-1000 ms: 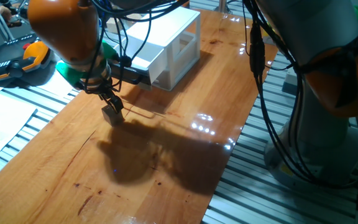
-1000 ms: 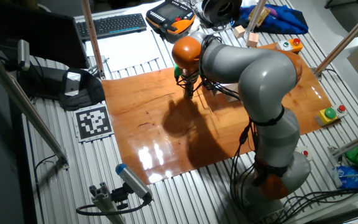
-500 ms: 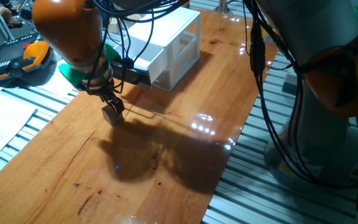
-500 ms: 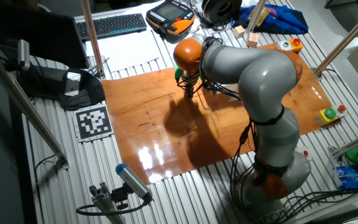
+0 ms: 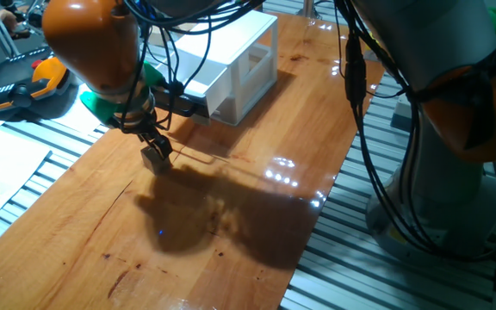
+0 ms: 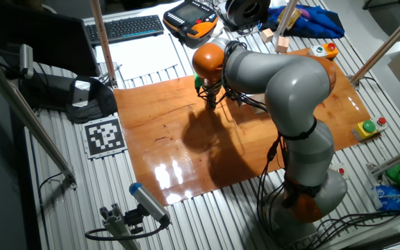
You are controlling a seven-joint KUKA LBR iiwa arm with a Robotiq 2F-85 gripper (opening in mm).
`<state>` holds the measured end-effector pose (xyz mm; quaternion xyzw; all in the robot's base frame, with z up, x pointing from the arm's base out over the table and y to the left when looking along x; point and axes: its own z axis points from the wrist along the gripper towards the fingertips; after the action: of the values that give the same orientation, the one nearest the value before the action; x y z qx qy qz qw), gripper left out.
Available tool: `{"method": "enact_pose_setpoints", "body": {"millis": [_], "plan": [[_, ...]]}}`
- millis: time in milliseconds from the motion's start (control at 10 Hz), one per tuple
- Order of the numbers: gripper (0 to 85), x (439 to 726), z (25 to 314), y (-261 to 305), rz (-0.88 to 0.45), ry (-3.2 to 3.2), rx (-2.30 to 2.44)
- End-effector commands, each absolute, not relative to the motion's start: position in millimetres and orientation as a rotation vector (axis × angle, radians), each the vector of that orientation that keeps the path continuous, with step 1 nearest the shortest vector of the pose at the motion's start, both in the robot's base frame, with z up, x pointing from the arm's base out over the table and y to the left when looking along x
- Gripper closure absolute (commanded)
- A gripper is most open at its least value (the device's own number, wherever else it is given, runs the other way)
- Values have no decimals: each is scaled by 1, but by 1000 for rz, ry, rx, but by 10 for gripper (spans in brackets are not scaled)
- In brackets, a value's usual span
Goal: Put things in the drawer
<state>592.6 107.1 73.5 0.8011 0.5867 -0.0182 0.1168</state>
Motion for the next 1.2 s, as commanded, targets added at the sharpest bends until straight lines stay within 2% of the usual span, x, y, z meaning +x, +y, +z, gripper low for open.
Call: {"method": "enact_pose_setpoints", "body": {"millis": [0,800,1100], "plan": [[170,592,74,108,-54,1723,2344],[170,591,73,107,-40,1756,2334],[170,591,73,107,-144,1781,2345]]}}
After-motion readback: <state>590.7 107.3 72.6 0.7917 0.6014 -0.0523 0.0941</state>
